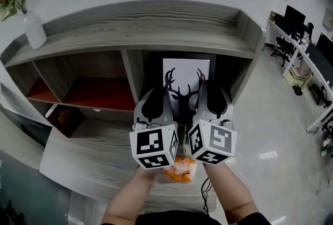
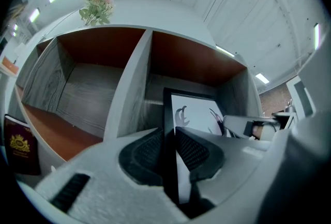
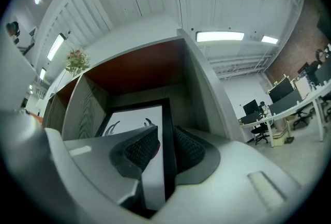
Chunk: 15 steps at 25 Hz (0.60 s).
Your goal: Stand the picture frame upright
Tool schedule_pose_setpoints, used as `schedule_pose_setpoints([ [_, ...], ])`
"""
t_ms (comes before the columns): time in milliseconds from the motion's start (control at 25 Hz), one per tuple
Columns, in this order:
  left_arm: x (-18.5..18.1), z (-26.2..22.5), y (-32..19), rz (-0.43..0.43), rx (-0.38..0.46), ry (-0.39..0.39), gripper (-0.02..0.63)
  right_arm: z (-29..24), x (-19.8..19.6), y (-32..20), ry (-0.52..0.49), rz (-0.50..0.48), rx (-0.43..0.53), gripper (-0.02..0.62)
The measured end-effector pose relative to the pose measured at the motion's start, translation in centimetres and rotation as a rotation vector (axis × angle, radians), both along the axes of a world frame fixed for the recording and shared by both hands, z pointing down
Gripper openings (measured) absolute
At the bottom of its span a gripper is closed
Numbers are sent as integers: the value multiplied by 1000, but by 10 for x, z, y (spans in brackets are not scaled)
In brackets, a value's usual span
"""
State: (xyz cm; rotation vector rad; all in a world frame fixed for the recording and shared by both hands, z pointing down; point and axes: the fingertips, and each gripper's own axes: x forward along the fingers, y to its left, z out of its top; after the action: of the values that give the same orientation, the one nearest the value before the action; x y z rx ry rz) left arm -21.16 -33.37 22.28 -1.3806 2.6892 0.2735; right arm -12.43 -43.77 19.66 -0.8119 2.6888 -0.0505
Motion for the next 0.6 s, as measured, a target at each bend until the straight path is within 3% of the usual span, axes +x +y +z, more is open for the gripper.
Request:
schedule_pose_setpoints([
  [600,-10,2,-9,-44,41,-11,61,7,-8,-8,-20,71,16,89],
])
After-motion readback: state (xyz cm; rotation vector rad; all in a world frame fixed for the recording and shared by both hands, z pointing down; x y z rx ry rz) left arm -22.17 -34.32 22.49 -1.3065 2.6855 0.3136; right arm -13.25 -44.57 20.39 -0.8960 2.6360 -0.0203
